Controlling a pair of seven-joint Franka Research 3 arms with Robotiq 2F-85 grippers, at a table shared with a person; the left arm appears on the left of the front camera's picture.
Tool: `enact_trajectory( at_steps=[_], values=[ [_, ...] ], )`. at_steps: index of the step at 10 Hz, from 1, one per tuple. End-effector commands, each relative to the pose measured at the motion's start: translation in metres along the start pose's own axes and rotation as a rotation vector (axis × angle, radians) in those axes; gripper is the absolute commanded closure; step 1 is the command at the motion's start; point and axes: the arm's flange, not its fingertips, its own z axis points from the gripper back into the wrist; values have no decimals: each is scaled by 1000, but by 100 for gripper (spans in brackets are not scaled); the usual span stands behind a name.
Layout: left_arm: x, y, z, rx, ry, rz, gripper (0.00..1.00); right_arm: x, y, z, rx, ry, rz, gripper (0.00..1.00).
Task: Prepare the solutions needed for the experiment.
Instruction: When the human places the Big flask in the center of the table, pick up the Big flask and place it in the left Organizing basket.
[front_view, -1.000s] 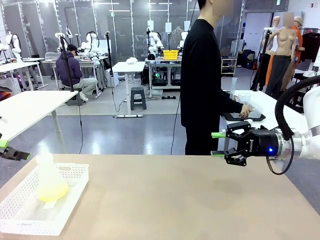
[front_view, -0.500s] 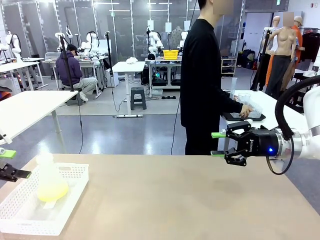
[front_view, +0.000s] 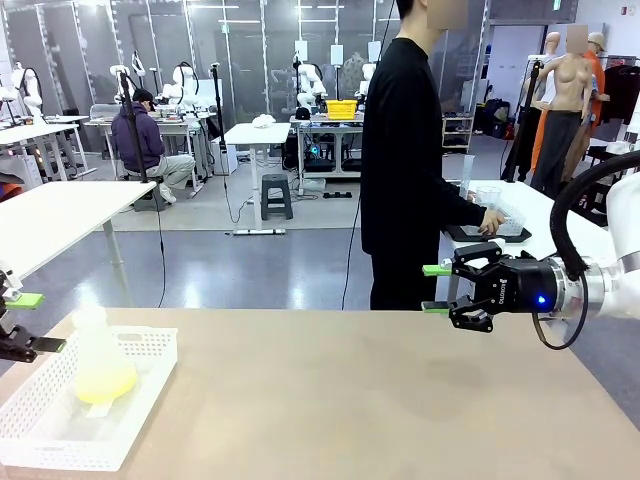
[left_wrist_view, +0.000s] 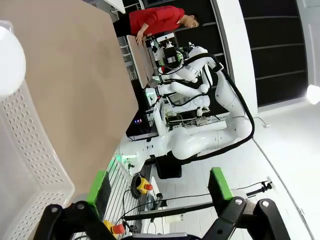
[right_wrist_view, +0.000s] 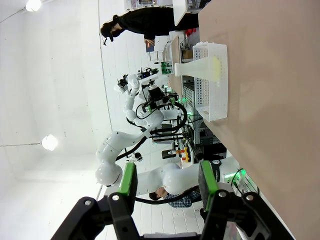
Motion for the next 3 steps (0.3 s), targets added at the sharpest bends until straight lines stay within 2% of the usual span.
enact_trajectory(
  at_steps=[1,3],
  values=[
    [-2,0,1,7,13,-21,0,0,1,0,16,-7,20,37],
    [-2,0,1,7,13,-21,0,0,1,0,16,-7,20,37]
  ],
)
